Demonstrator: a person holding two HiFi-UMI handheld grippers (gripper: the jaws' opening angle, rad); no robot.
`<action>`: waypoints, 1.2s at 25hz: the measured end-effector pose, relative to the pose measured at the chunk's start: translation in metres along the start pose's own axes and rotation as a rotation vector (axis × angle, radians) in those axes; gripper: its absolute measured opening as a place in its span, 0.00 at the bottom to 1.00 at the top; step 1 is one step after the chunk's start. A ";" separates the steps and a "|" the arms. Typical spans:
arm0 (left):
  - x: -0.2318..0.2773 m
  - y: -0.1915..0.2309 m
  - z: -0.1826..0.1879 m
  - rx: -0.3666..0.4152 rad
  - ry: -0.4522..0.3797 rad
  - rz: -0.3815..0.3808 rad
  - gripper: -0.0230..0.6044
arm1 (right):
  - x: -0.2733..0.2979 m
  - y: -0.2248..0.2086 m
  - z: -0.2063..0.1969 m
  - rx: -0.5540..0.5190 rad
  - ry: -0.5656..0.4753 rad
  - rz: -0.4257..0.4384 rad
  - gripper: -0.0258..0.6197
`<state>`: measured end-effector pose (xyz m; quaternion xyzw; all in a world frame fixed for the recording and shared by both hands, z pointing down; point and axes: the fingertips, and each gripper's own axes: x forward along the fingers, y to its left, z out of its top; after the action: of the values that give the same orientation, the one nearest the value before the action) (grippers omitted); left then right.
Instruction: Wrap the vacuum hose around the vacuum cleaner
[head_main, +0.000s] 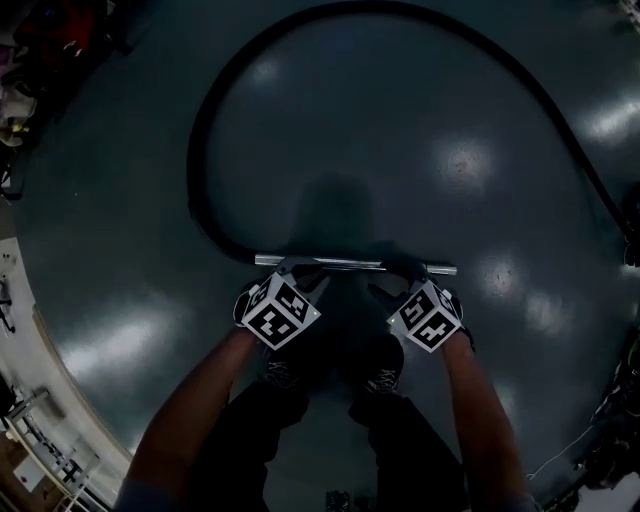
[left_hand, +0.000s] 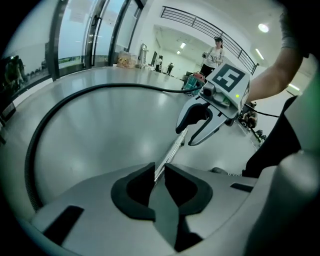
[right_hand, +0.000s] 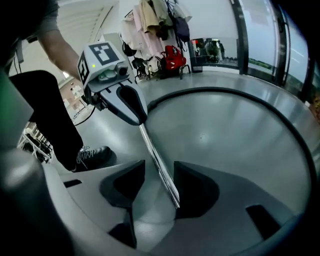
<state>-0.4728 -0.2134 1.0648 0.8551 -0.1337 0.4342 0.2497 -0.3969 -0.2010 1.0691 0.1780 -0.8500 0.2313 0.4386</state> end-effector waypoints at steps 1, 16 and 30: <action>0.013 0.002 -0.009 0.014 0.012 -0.008 0.13 | 0.014 -0.004 -0.012 -0.025 0.018 0.008 0.29; 0.130 0.015 -0.090 0.416 0.220 -0.177 0.44 | 0.115 -0.030 -0.105 -0.396 0.192 0.105 0.29; 0.148 0.011 -0.086 0.477 0.288 -0.214 0.44 | 0.104 -0.026 -0.097 -0.395 0.179 0.167 0.29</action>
<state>-0.4492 -0.1776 1.2309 0.8284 0.0998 0.5416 0.1024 -0.3767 -0.1790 1.2107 -0.0034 -0.8482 0.1109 0.5179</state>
